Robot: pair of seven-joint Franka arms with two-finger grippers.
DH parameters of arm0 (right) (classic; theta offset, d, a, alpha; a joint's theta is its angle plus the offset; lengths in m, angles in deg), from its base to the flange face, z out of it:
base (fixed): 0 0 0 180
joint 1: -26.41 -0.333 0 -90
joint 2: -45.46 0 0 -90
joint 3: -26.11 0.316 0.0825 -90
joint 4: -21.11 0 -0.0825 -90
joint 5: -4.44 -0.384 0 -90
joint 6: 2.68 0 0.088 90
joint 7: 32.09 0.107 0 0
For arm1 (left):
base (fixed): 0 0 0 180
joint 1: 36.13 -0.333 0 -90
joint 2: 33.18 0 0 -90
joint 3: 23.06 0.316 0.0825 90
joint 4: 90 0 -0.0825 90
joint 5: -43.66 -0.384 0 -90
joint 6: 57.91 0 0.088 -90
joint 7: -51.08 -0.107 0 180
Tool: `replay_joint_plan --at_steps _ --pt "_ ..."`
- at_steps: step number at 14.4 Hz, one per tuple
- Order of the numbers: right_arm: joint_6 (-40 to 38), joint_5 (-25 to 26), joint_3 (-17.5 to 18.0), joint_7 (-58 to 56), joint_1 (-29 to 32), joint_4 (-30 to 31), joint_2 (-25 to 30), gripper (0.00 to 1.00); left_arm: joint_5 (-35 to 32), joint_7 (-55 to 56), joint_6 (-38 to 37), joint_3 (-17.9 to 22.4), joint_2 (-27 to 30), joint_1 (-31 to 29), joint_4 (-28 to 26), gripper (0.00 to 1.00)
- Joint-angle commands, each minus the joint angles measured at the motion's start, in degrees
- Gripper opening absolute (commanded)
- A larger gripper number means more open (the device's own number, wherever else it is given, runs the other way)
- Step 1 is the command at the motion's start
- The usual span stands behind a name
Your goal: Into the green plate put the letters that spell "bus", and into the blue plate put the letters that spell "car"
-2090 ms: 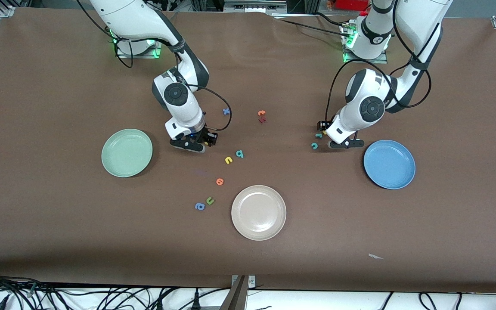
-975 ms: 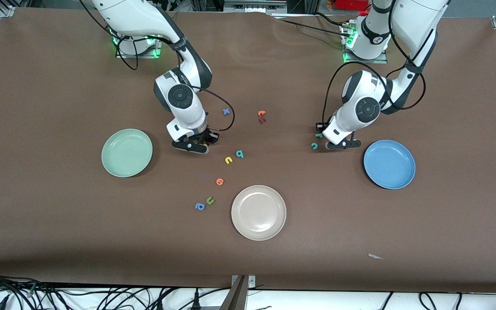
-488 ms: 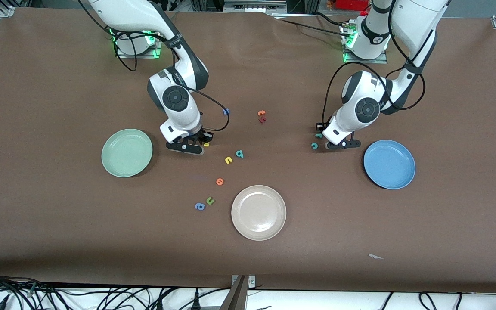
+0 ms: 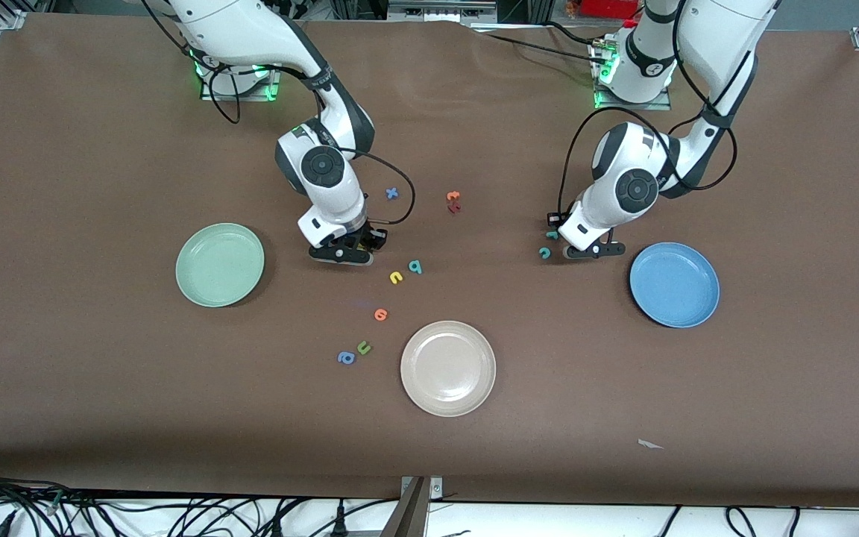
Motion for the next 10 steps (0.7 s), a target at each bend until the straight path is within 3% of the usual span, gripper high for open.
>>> replay_joint_plan --at_steps 1,5,10 --pt "-0.7 0.0 -0.4 -0.6 -0.3 -0.7 -0.2 0.39 1.1 0.0 0.0 0.0 1.4 0.1 0.1 0.11" --pt "-2.3 0.3 -0.6 -0.5 -0.3 -0.8 -0.1 0.39 0.7 -0.2 -2.7 0.2 5.6 -3.2 4.2 0.05" --pt "-4.2 0.7 -0.8 -0.3 -0.3 -1.0 -0.3 0.35 0.3 -5.8 -22.0 0.2 8.4 -11.7 15.1 0.03"
